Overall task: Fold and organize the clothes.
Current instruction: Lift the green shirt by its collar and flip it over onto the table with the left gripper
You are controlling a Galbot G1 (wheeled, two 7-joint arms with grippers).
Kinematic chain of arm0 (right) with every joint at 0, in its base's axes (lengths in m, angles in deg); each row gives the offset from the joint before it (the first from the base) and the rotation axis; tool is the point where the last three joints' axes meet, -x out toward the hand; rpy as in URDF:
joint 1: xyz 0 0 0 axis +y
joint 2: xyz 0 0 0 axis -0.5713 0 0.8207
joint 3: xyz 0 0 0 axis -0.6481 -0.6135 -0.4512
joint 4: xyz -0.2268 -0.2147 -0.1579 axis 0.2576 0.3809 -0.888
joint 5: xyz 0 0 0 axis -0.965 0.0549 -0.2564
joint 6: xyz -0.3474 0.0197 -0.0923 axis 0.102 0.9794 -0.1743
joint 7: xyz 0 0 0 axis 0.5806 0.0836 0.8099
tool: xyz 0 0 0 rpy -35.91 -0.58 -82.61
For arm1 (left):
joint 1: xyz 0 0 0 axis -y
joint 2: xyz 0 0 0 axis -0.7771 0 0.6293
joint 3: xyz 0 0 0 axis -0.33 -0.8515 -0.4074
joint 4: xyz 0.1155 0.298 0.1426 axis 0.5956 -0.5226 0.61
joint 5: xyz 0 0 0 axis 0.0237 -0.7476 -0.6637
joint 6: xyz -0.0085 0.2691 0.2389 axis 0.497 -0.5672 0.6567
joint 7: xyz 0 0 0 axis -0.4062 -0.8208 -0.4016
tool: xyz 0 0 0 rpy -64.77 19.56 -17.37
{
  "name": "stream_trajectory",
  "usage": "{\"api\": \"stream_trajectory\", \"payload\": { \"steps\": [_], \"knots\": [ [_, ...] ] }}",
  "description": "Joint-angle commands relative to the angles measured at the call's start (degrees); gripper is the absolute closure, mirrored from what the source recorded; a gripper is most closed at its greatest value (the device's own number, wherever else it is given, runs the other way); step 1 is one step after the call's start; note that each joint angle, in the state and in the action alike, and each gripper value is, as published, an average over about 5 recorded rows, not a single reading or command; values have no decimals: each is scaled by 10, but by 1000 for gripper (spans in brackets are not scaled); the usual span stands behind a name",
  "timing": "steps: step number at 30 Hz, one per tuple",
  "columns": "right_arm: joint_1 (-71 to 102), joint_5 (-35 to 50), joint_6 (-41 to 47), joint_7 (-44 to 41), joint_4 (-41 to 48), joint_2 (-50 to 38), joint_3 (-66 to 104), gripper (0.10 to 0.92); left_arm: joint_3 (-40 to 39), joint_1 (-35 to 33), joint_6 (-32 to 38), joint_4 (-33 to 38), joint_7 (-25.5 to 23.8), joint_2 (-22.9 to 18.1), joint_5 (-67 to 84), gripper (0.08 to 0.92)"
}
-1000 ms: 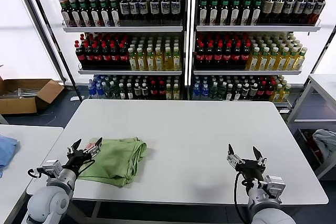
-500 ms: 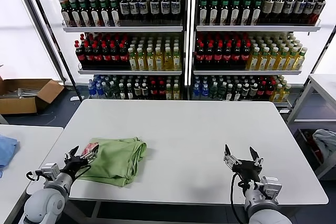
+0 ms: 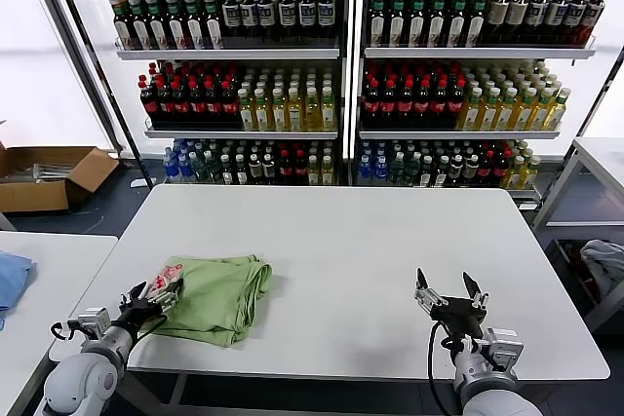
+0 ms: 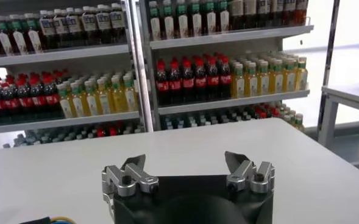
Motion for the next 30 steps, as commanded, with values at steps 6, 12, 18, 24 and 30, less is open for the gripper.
{"api": "stream_trajectory", "payload": {
  "steps": [6,12,18,24,30],
  "knots": [
    [-3,-5,2,0,0,2,-2,203,0,-3,0,-14,-20,2,2,389],
    [-6,-6,4,2,0,1,-3,203,2,-8,7,-9,-33,0,0,562],
    [-8,-6,5,2,-1,-2,-1,203,9,-17,25,-5,-52,-2,-11,736],
    [-11,-4,4,2,1,-10,1,203,53,-31,51,23,-39,0,6,876],
    [-21,-3,4,1,6,-13,-11,203,139,-38,53,37,-27,32,50,881]
  ]
}}
